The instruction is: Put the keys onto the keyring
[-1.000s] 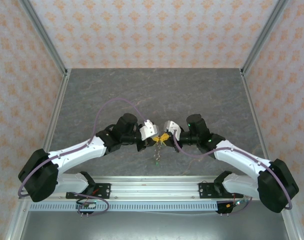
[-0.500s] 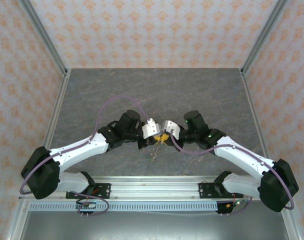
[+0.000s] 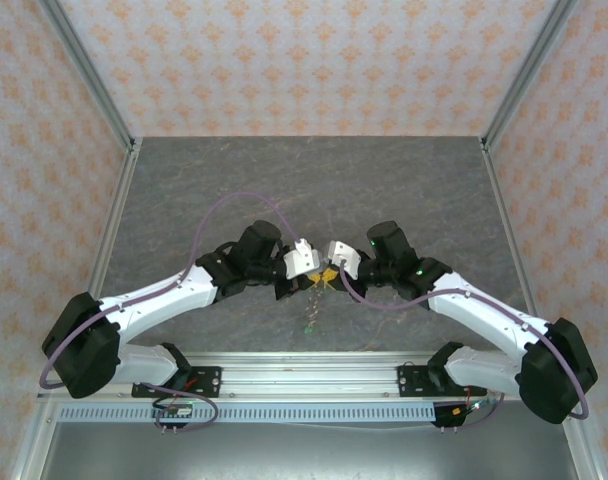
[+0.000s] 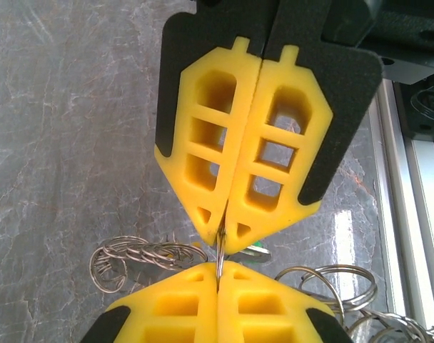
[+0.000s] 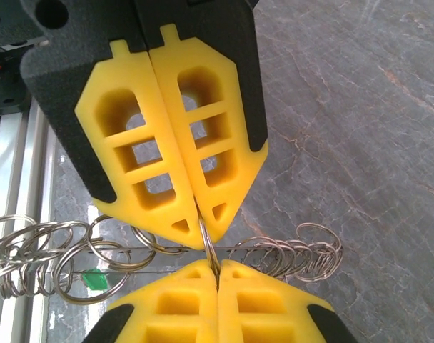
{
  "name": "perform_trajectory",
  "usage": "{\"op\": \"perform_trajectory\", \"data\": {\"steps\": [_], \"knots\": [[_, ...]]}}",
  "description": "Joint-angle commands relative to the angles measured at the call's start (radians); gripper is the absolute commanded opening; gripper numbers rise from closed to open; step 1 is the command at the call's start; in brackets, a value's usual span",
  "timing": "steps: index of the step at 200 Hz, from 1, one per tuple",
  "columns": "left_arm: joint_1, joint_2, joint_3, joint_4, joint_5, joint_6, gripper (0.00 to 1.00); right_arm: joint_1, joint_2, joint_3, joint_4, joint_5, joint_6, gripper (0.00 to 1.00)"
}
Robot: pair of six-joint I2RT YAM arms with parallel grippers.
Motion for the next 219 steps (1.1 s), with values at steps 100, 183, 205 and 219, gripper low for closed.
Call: {"op": "perform_trajectory", "data": {"steps": [100, 183, 205, 219], "knots": [[-0.002, -0.04, -0.066, 0.212, 0.039, -0.115, 0.0, 0.011, -0.025, -0.187, 0.345, 0.002, 0.174, 0.15], [-0.002, -0.045, -0.059, 0.192, 0.024, -0.097, 0.0, 0.011, -0.013, -0.168, 0.247, 0.054, 0.168, 0.0], [-0.002, -0.043, -0.061, 0.209, 0.031, -0.103, 0.0, 0.011, 0.028, -0.191, 0.368, 0.017, 0.27, 0.0], [-0.004, -0.04, -0.068, 0.227, 0.033, -0.112, 0.0, 0.011, 0.06, -0.201, 0.44, -0.02, 0.321, 0.0]]}}
